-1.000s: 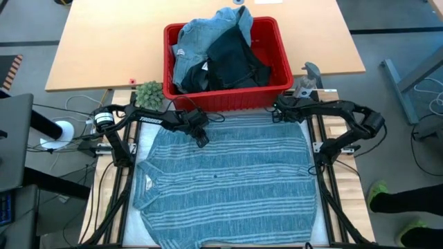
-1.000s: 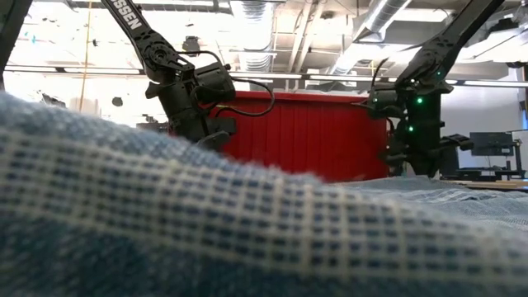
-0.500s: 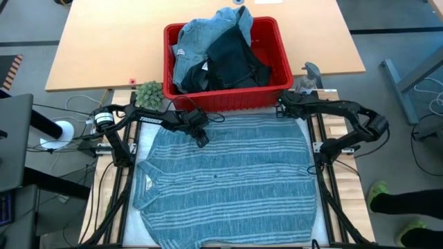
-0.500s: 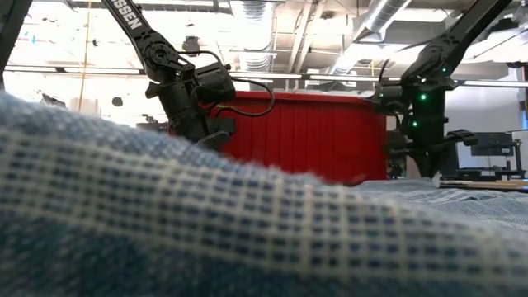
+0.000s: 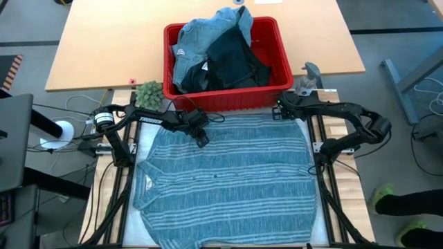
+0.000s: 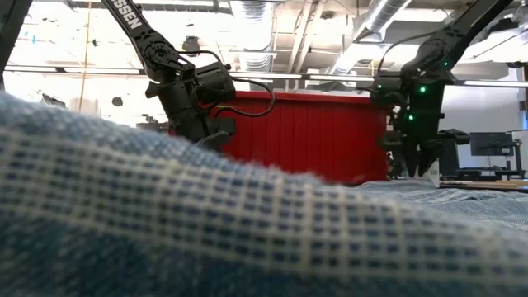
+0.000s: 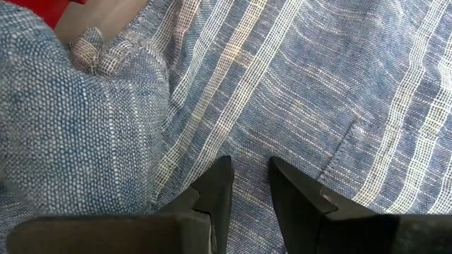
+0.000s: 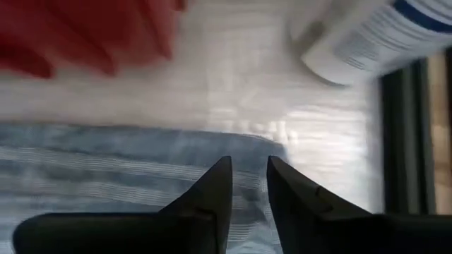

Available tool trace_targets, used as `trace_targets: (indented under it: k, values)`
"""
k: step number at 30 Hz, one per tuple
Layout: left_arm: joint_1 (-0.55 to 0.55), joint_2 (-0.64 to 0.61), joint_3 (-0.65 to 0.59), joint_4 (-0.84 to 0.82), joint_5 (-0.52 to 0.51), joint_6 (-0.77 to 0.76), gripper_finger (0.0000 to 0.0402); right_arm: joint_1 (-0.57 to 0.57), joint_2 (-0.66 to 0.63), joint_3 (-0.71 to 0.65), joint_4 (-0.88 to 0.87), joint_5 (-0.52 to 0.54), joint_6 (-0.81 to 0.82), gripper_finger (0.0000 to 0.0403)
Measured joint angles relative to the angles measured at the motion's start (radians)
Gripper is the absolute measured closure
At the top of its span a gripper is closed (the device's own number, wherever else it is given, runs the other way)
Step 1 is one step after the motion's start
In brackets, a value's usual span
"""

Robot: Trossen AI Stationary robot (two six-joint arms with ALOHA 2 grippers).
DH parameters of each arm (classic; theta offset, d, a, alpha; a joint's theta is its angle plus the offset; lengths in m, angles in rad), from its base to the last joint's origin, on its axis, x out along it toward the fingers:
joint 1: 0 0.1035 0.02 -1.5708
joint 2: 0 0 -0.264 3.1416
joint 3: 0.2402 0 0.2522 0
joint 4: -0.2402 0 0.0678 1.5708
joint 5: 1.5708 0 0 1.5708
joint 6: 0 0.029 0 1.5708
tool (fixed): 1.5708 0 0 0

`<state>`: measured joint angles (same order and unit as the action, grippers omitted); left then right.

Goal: Fold Laundry from Bin
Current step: Fold the blue polo shirt

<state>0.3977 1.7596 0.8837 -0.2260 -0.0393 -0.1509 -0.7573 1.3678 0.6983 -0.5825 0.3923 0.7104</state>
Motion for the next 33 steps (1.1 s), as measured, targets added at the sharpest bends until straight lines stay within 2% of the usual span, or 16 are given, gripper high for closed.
trace_targets:
  k: [5,9,13,28,33]
  values:
    - [0.000,0.000,0.000,0.000,0.001,-0.001,0.0313,-0.038,0.000,0.000,-0.015,-0.084,-0.003,0.0242]
    - [0.000,0.000,0.000,-0.001,0.005,-0.019,0.0313,-0.040,0.000,0.000,-0.028,-0.088,0.000,0.0209]
    - [0.001,0.000,0.000,-0.001,0.013,-0.031,0.0313,-0.044,0.000,0.000,-0.068,-0.086,0.023,0.0192]
    - [0.001,0.000,0.000,-0.002,0.016,-0.080,0.0313,-0.042,0.002,0.000,-0.059,-0.129,0.085,0.0195]
    - [0.001,0.000,-0.001,-0.001,0.016,-0.081,0.0313,-0.036,0.040,0.000,-0.048,-0.134,0.152,0.0196]
